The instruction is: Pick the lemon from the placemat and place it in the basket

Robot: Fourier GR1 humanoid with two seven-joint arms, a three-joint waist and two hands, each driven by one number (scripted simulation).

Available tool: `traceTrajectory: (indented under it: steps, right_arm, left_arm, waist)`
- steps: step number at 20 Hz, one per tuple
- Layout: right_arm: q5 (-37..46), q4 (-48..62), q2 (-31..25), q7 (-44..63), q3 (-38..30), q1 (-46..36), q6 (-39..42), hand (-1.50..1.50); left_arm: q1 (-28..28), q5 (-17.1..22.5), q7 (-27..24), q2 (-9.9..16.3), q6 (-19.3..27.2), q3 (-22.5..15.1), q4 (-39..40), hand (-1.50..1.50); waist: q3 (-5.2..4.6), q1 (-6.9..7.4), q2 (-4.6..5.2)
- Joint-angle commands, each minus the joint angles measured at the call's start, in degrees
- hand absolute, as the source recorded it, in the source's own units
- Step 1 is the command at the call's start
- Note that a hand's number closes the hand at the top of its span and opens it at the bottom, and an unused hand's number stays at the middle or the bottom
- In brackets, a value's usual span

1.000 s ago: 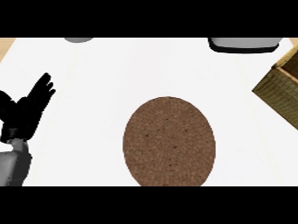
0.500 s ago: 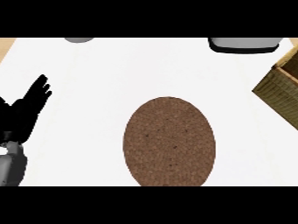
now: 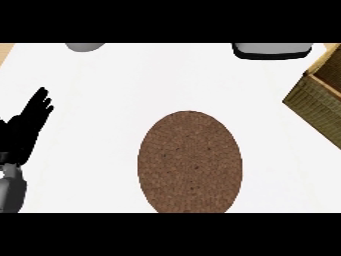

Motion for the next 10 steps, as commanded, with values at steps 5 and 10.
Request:
traceTrajectory:
  steps: [5, 10]
  right_arm:
    - [-19.85, -21.21, -2.05, 2.09, -13.00, 19.18, 17.80, -1.50]
    - [-33.82, -31.07, 1.56, 0.68, -24.88, 30.54, 26.38, -1.50]
  left_arm:
    - [3.07, -0.65, -1.62, -0.60, 0.49, 0.42, -0.42, 0.00]
    - [4.35, 0.10, -3.54, -0.20, -0.71, 1.53, 1.14, 0.00]
  waist:
    - [0.01, -1.73, -0.47]
    - [0.04, -2.24, -0.56]
